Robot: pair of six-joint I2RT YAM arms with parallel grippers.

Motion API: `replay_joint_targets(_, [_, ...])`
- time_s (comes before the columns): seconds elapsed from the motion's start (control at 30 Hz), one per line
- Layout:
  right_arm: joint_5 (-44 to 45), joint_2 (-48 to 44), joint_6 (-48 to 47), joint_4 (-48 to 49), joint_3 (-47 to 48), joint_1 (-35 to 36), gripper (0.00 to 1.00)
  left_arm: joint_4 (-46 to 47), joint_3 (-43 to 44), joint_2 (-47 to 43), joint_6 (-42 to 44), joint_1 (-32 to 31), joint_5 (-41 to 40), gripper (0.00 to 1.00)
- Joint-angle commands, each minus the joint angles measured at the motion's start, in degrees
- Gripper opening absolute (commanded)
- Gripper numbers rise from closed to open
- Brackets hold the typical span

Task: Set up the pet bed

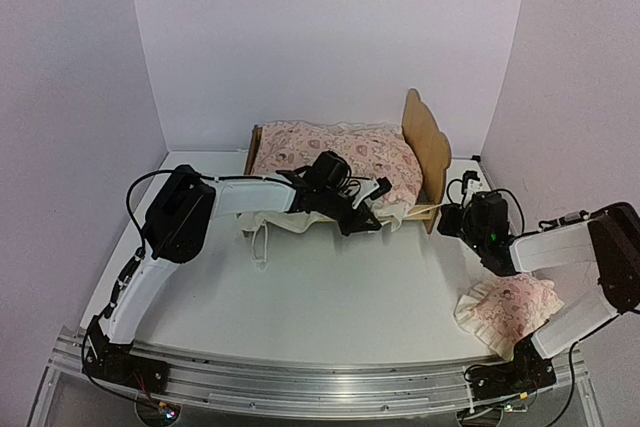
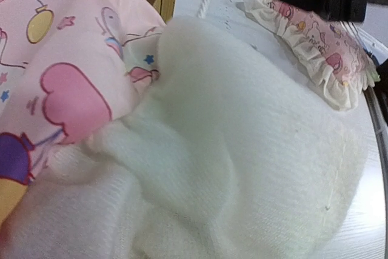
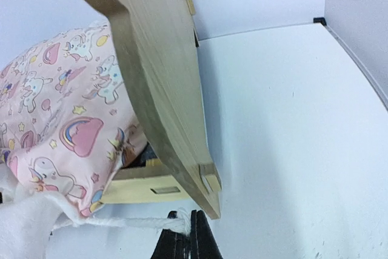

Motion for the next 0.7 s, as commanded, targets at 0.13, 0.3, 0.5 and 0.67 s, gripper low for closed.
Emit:
replay_joint_targets(0.13, [2.2, -2.3, -10.0, -25.2, 15.6, -0.8, 0.00, -3.8, -9.5, -1.8, 13.9, -1.1, -3.9, 0.00])
replay_joint_targets(0.3, [3.7, -1.5, -16.2, -33.4, 24.4, -0.9, 0.00, -4.3, -13.2, -2.1, 17.0, -1.3, -5.6, 0.00])
replay_joint_targets(0.5, [3.2, -2.5, -17.1, -35.9, 25.7, -0.9, 0.00, -2.7, -13.9, -2.2, 16.3, -1.4, -5.5, 0.00])
replay_joint_targets(0.67, [-2.6, -3.3, -15.5, -39.2, 25.7, -0.9, 0.00, -1.7, -12.7, -2.1, 14.6, -1.5, -4.0, 0.00])
